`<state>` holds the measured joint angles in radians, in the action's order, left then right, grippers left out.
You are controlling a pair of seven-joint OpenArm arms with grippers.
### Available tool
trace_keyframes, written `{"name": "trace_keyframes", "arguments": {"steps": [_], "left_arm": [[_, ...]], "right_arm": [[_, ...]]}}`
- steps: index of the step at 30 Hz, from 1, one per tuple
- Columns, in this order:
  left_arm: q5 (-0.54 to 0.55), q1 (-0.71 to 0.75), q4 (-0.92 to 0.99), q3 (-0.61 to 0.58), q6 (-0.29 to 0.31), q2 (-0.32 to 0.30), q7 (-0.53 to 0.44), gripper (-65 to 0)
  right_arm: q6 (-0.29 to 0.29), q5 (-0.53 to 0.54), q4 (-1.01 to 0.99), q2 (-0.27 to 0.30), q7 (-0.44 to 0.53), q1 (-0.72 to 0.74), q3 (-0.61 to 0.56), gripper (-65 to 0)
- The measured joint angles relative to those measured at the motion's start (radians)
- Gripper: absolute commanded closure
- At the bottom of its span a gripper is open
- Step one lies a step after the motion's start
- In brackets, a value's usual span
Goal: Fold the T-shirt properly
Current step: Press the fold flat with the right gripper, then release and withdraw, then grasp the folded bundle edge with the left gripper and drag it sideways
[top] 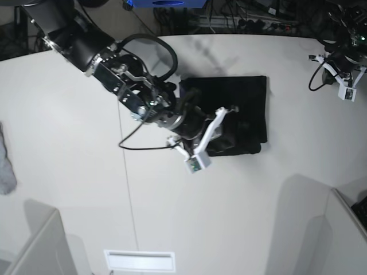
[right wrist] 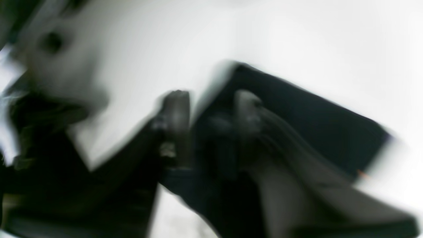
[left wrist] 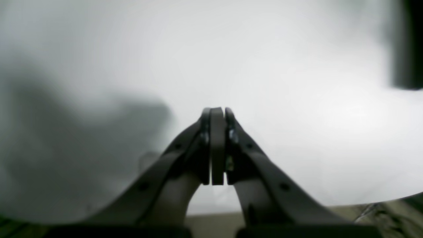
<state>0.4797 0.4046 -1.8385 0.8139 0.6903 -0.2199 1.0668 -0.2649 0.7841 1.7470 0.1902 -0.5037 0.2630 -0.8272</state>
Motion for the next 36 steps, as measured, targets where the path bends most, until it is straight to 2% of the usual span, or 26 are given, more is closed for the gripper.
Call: {"name": "trace_keyframes", "arguments": {"steps": [1, 6, 7, 10, 12, 13, 14, 17, 21, 28, 33, 34, 36], "left_arm": [[0.001, 0.000, -0.023, 0.000, 0.000, 0.030, 0.000, 0.0], [0.001, -0.081, -0.045, -0.024, 0.000, 0.128, 0.008, 0.0], [0.007, -0.097, -0.046, -0.028, 0.000, 0.141, 0.008, -4.9], [0.060, -0.145, -0.044, -0.017, 0.000, 0.174, 0.085, -39.3], [0.147, -0.167, -0.043, -0.016, -0.001, 0.170, 0.111, -58.1], [0.186, -0.177, -0.043, -0.020, -0.001, 0.167, 0.116, -64.2], [0.223, -0.191, -0.042, -0.023, -0.001, 0.166, 0.121, -65.0], [0.247, -0.238, 0.007, -0.062, 0.000, 0.168, 0.139, -65.0], [0.243, -0.283, 0.139, -0.141, 0.000, 0.168, 0.152, -65.0], [0.232, -0.356, 0.313, -0.206, -0.001, 0.164, 0.149, -65.0], [0.263, -0.396, 0.405, -0.258, 0.000, 0.166, 0.118, -65.0], [0.267, -0.396, 0.415, -0.269, -0.008, 0.164, 0.108, -65.0], [0.282, -0.395, 0.427, -0.301, -0.063, 0.158, 0.075, -65.0]], "right_arm": [[0.004, 0.007, 0.024, 0.021, 0.005, -0.048, 0.055, 0.0], [0.011, 0.010, 0.106, 0.071, -0.003, -0.286, 0.341, 0.0], [0.011, 0.010, 0.124, 0.085, 0.008, -0.330, 0.382, 0.0], [0.005, -0.001, 0.141, 0.124, 0.008, -0.441, 0.478, 0.0], [0.004, 0.003, 0.145, 0.137, 0.007, -0.505, 0.511, 0.0], [0.007, 0.003, 0.145, 0.139, 0.004, -0.533, 0.525, 0.0], [0.011, 0.006, 0.145, 0.138, 0.000, -0.559, 0.537, 0.0], [0.019, 0.005, 0.145, 0.141, 0.000, -0.602, 0.564, 0.0], [0.087, 0.002, 0.145, 0.138, 0.006, -0.621, 0.585, 0.0], [0.090, 0.004, 0.145, 0.137, 0.003, -0.628, 0.581, 0.0], [0.090, 0.005, 0.145, 0.138, 0.003, -0.629, 0.581, 0.0], [0.090, 0.005, 0.145, 0.138, 0.003, -0.629, 0.581, 0.0], [0.090, 0.005, 0.145, 0.137, 0.003, -0.629, 0.581, 0.0]]}}
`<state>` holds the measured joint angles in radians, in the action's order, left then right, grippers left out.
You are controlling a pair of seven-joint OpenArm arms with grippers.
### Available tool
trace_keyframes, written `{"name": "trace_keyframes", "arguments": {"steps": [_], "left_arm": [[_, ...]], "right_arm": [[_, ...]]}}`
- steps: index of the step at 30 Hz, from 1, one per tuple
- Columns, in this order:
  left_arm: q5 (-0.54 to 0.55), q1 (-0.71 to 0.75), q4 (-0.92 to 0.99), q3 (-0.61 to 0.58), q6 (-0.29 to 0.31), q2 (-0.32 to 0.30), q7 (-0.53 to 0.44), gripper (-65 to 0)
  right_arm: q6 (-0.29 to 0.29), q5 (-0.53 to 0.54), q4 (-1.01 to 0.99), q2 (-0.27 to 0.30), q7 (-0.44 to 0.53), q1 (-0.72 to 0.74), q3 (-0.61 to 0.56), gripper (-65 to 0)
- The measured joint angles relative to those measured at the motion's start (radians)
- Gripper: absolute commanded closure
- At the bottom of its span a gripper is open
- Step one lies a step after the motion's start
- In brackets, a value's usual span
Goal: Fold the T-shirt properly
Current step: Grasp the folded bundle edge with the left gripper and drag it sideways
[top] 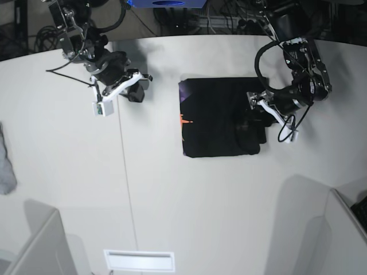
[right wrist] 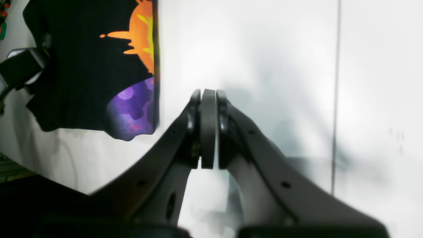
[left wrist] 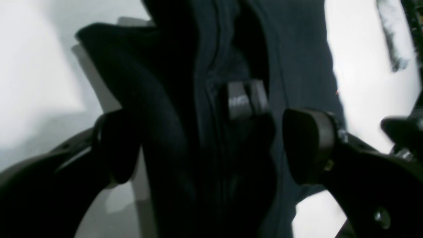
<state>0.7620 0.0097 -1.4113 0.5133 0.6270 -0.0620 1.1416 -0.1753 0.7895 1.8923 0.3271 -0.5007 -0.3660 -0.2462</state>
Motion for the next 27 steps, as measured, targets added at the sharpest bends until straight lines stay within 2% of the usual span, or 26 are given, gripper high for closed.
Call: {"name": "trace_keyframes", "arguments": {"steps": [3, 4, 9, 11, 15, 20, 23, 27], "left_arm": [[0.007, -0.003, 0.023, -0.080, -0.025, -0.008, -0.042, -65.0], [0.011, -0.005, 0.027, -0.107, -0.026, -0.015, -0.046, -57.9], [0.008, 0.008, 0.042, -0.192, -0.044, -0.084, -0.030, -14.0], [0.014, 0.005, 0.042, -0.239, -0.048, -0.122, -0.031, 0.0], [0.010, -0.048, 0.042, -0.409, -0.048, -0.217, -0.026, 0.0], [0.001, -0.161, 0.040, -0.690, -0.048, -0.323, -0.024, 0.0], [-0.005, -0.248, 0.040, -0.860, -0.051, -0.362, -0.019, 0.0], [-0.024, -0.367, 0.044, -1.060, -0.051, -0.379, 0.000, 0.0]], "right_arm": [[0.000, 0.000, 0.000, 0.003, 0.000, -0.009, 0.003, 0.0], [0.000, -0.001, 0.000, 0.003, 0.000, -0.012, 0.003, 0.0], [0.001, 0.000, 0.000, 0.001, 0.004, -0.031, 0.065, 0.0], [0.001, 0.000, 0.000, 0.002, -0.001, -0.048, 0.102, 0.0], [0.001, 0.000, 0.000, -0.002, -0.003, -0.073, 0.176, 0.0], [0.001, 0.000, 0.000, -0.006, 0.000, -0.110, 0.250, 0.0], [0.001, 0.005, 0.000, -0.011, -0.003, -0.125, 0.270, 0.0], [0.001, 0.005, 0.000, -0.035, 0.001, -0.144, 0.306, 0.0]]}}
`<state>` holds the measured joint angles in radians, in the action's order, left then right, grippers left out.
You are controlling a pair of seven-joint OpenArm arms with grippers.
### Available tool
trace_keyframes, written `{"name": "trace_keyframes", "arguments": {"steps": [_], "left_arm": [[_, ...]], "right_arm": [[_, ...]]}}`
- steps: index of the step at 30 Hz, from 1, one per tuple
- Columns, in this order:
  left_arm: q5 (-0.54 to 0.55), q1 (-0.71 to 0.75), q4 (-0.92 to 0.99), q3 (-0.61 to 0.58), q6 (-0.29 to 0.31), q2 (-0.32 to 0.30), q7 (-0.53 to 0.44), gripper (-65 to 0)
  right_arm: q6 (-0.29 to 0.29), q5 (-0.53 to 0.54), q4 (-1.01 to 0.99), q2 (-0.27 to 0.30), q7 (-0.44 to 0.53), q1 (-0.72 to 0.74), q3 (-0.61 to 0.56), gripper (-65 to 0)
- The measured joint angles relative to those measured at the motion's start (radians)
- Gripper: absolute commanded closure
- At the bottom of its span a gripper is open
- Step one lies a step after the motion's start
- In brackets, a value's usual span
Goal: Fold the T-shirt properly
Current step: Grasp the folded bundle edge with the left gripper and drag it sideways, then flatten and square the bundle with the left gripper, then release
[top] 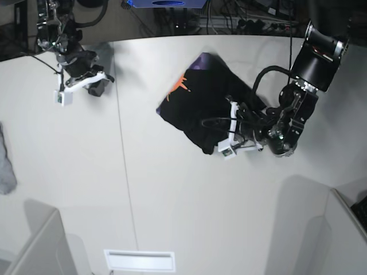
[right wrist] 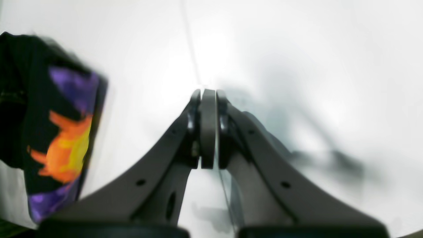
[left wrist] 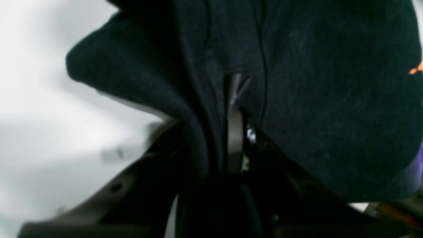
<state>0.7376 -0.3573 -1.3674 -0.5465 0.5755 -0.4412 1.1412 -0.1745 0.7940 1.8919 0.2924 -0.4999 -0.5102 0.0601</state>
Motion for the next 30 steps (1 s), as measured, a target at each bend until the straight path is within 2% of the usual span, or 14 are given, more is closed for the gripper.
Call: {"name": "trace_keyframes", "arguments": {"steps": [5, 11, 14, 19, 23, 29, 30], "left_arm": [[-0.004, -0.153, 0.004, -0.219, 0.001, 0.001, -0.005, 0.0], [-0.012, -0.285, 0.016, -0.473, 0.000, 0.008, -0.181, 0.0], [-0.011, -0.313, 0.082, -0.547, 0.001, 0.066, -0.201, 0.0], [0.001, -0.372, 0.214, -0.643, 0.004, 0.161, -0.322, 0.0], [0.005, -0.424, 0.261, -0.742, 0.004, 0.199, -0.398, 0.0], [-0.008, -0.467, 0.265, -0.827, 0.005, 0.248, -0.427, 0.0], [-0.036, -0.469, 0.266, -0.830, 0.005, 0.258, -0.427, 0.0]], "right_arm": [[0.000, 0.003, 0.000, -0.077, -0.002, -0.019, 0.053, 0.0], [0.000, -0.002, 0.000, -0.147, -0.002, -0.026, 0.065, 0.0], [0.000, -0.001, 0.000, -0.153, 0.003, -0.040, 0.067, 0.0], [0.000, -0.008, 0.000, -0.153, 0.003, -0.061, 0.067, 0.0], [0.000, -0.005, 0.000, -0.153, 0.001, -0.070, 0.067, 0.0], [0.000, -0.005, 0.000, -0.153, 0.002, -0.069, 0.067, 0.0], [0.000, -0.005, 0.000, -0.153, 0.002, -0.069, 0.067, 0.0]]}}
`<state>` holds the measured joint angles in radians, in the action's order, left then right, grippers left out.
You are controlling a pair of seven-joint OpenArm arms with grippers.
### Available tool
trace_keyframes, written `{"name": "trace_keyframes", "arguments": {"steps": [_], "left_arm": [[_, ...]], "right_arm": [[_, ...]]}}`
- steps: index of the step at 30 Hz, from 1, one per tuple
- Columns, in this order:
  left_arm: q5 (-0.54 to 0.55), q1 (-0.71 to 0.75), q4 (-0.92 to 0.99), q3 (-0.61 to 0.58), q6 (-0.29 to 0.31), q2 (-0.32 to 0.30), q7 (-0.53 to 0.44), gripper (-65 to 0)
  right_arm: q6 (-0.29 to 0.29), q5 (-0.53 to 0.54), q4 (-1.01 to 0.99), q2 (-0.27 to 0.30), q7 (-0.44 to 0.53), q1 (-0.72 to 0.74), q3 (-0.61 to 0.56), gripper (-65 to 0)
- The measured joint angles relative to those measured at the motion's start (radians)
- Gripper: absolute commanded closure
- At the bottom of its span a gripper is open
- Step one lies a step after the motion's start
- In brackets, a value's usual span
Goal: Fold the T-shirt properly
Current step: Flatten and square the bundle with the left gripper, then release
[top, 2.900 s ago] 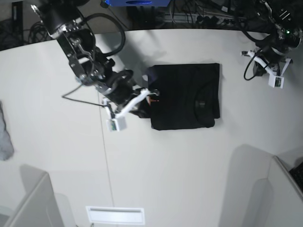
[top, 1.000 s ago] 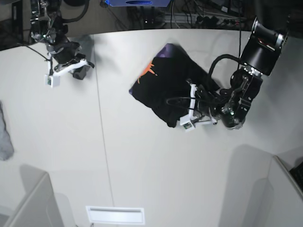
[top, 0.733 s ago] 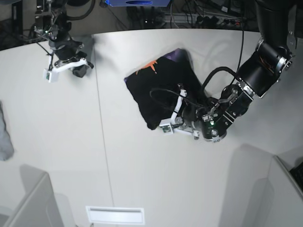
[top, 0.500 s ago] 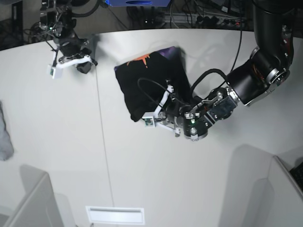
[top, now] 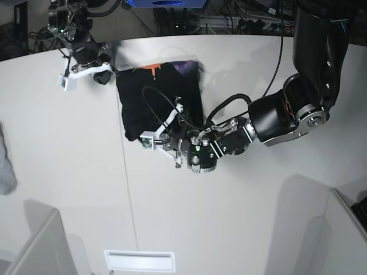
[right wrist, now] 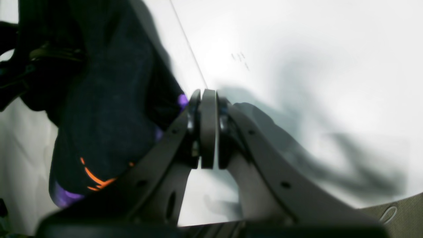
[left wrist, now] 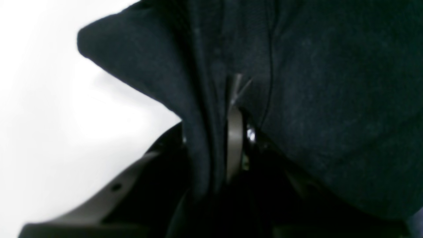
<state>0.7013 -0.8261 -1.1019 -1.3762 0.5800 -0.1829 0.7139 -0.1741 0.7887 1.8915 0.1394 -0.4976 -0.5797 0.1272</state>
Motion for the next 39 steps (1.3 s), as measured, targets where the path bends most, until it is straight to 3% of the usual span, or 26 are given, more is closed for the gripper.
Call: {"name": "trace_keyframes", "arguments": {"steps": [2, 5, 8, 12, 15, 29, 35, 39], "left_arm": [[-0.081, 0.002, -0.001, 0.001, 0.014, 0.020, -0.016, 0.0], [-0.221, 0.008, -0.001, 0.007, 0.129, 0.053, -0.022, 0.0], [-0.305, 0.043, -0.003, 0.053, 0.120, 0.066, -0.023, 0.0], [-0.339, 0.102, 0.000, 0.192, 0.127, 0.069, -0.010, 0.0], [-0.339, 0.114, 0.001, 0.253, 0.127, 0.072, 0.052, 0.0], [-0.357, 0.106, -0.002, 0.266, 0.125, 0.077, 0.084, -1.2], [-0.360, 0.066, -0.002, 0.270, 0.124, 0.094, 0.087, -39.2], [-0.357, 0.043, -0.007, 0.275, 0.124, 0.097, 0.085, -54.1]], "right_arm": [[0.000, 0.000, 0.000, 0.000, 0.000, 0.000, 0.000, 0.0], [0.000, 0.000, 0.000, 0.004, 0.000, 0.000, 0.003, 0.0], [0.002, -0.018, -0.016, 0.000, 0.000, 0.001, 0.051, 0.0], [0.002, -0.063, -0.075, 0.002, -0.004, -0.001, 0.079, 0.0], [0.003, -0.064, -0.100, 0.001, -0.001, 0.003, 0.087, 0.0], [0.003, -0.064, -0.113, 0.003, -0.003, 0.063, 0.080, 0.0], [0.003, -0.064, -0.113, 0.003, -0.003, 0.064, 0.080, 0.0], [0.003, -0.064, -0.113, 0.005, -0.003, 0.064, 0.080, 0.0]]}}
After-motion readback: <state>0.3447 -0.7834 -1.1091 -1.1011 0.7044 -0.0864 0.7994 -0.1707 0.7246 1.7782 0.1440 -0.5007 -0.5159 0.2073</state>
